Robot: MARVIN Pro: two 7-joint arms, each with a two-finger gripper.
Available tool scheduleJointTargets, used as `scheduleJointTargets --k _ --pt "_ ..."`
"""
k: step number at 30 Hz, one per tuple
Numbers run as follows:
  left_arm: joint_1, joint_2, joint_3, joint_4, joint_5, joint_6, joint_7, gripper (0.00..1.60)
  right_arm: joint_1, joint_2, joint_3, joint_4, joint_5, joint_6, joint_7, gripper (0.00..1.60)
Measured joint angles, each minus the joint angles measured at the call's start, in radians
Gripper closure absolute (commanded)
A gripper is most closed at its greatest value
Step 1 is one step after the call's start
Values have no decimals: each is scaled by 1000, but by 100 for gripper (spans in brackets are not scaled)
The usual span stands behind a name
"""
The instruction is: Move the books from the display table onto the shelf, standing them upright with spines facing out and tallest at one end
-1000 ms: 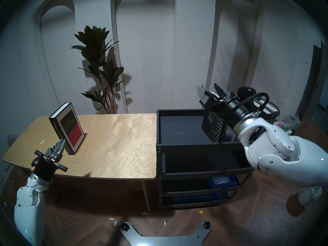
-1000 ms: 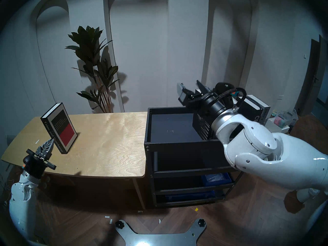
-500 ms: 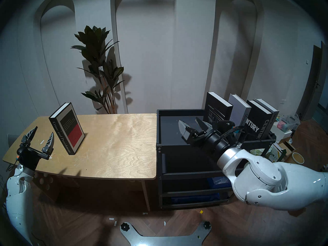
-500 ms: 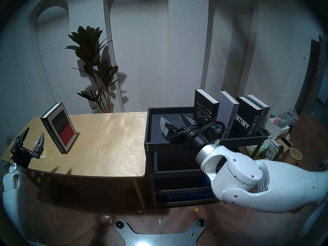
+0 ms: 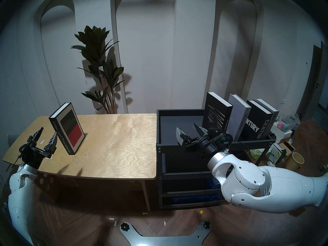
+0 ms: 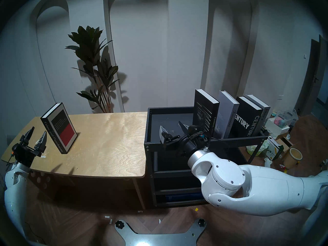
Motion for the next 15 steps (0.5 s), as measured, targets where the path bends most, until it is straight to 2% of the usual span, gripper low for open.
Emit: scheduleJointTargets --k 6,15 --pt "-57 56 30 52 -7 45 43 0 10 -19 2 18 -5 9 -5 0" --pt "-145 127 141 129 -24 90 97 0 18 -37 1 22 -12 9 -7 0"
